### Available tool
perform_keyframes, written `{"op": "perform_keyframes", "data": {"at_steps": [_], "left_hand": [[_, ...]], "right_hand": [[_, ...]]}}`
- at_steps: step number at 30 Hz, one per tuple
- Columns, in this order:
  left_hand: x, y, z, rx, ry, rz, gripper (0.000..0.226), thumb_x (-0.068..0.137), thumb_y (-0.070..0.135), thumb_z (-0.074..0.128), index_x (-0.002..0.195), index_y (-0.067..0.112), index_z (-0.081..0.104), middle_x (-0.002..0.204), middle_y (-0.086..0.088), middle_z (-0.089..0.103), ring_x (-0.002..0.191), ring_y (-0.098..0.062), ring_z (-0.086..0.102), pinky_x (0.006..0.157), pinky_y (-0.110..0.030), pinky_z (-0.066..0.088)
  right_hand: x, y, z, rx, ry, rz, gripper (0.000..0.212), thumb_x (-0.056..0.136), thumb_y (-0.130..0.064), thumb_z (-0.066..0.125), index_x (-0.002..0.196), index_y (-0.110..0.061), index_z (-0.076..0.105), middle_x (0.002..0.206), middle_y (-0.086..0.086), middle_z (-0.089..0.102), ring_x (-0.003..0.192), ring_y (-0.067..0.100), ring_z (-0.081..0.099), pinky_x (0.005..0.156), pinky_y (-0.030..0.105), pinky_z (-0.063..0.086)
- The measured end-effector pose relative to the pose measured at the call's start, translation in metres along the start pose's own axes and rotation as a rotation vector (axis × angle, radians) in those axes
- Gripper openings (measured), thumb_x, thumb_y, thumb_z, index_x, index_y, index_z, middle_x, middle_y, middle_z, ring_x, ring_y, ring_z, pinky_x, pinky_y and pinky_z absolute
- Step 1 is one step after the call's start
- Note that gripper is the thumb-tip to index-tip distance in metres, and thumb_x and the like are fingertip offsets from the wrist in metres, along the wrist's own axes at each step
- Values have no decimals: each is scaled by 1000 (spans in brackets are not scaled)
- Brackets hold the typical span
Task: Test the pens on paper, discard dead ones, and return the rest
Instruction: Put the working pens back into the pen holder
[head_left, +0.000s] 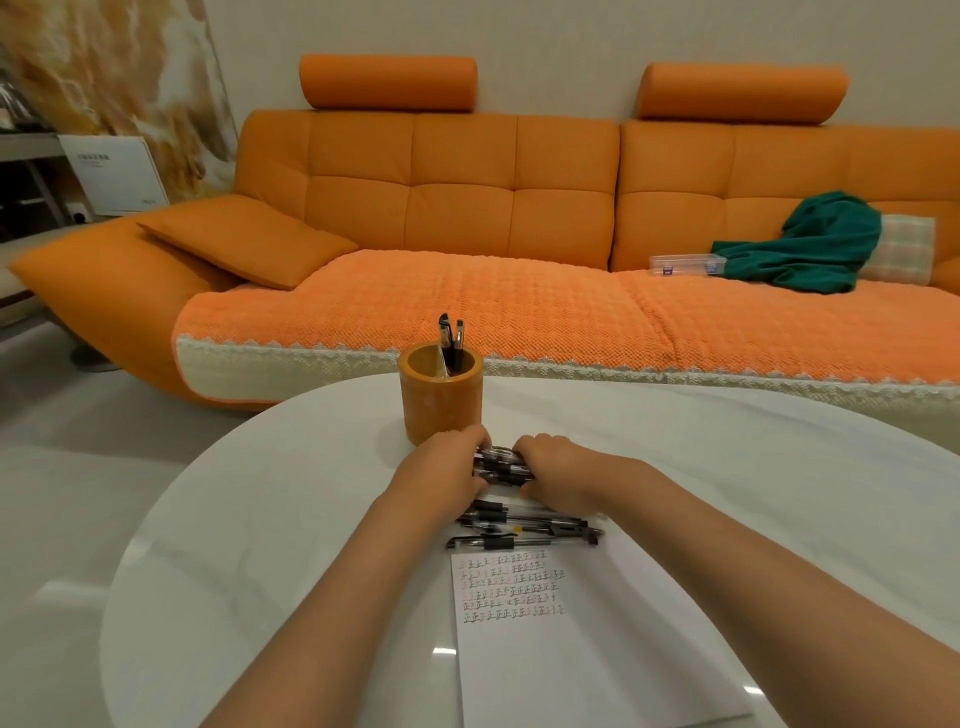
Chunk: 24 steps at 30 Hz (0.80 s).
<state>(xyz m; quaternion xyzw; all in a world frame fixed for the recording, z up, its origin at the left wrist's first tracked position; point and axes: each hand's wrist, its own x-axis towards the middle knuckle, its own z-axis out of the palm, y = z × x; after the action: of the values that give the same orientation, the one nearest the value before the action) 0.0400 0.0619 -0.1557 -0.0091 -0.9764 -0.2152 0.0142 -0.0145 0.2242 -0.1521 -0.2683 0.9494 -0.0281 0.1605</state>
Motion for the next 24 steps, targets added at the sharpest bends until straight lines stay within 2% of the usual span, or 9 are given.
{"op": "perform_keyframes", "data": {"at_steps": [4, 6, 9, 14, 17, 19, 24], "left_hand": [[2, -6, -6, -53, -33, -53, 47, 88, 18, 75, 131, 26, 57, 125, -2, 63, 103, -19, 61, 84, -30, 53], [4, -9, -13, -18, -67, -77, 41, 87, 20, 77, 126, 22, 64, 123, -3, 65, 105, -20, 63, 89, -32, 54], [7, -10, -20, 19, -135, -111, 39, 87, 24, 76, 125, 19, 69, 120, -3, 68, 105, -21, 63, 94, -34, 53], [10, -13, -24, 48, -220, -121, 29, 91, 19, 71, 120, 19, 74, 110, -4, 71, 102, -22, 63, 89, -31, 53], [9, -10, -27, 71, -271, -109, 28, 95, 16, 66, 122, 20, 73, 115, -5, 70, 107, -23, 62, 94, -32, 52], [6, -11, -26, 56, -259, -107, 28, 94, 16, 66, 121, 20, 73, 115, -4, 70, 105, -23, 62, 94, -33, 53], [-2, -26, -20, -122, -89, -72, 37, 87, 26, 76, 123, 25, 70, 114, 2, 69, 93, -12, 61, 80, -25, 48]], "right_hand": [[-3, -1, -2, 65, 9, -32, 35, 98, -33, 58, 125, -16, 44, 114, 8, 52, 101, 24, 50, 90, 40, 46], [-6, -1, -4, 132, -1, -47, 42, 97, -41, 59, 129, -18, 42, 117, 5, 53, 102, 22, 52, 91, 39, 46], [-10, -2, -7, 179, -20, -65, 42, 97, -46, 56, 127, -19, 44, 116, 4, 56, 100, 21, 54, 87, 37, 47], [-11, -1, -8, 264, -64, -53, 35, 100, -50, 47, 112, -17, 51, 101, 4, 58, 87, 19, 53, 77, 36, 42], [-11, -3, -10, 271, -67, -50, 31, 100, -46, 48, 107, -16, 51, 93, 3, 56, 82, 19, 50, 73, 36, 40], [-10, -4, -13, 279, -53, -62, 24, 101, -42, 50, 105, -19, 50, 90, 1, 55, 79, 17, 50, 70, 34, 39], [-11, -7, -21, 303, 21, -103, 12, 100, -29, 53, 109, -22, 50, 93, -1, 58, 82, 17, 53, 69, 33, 41]]}}
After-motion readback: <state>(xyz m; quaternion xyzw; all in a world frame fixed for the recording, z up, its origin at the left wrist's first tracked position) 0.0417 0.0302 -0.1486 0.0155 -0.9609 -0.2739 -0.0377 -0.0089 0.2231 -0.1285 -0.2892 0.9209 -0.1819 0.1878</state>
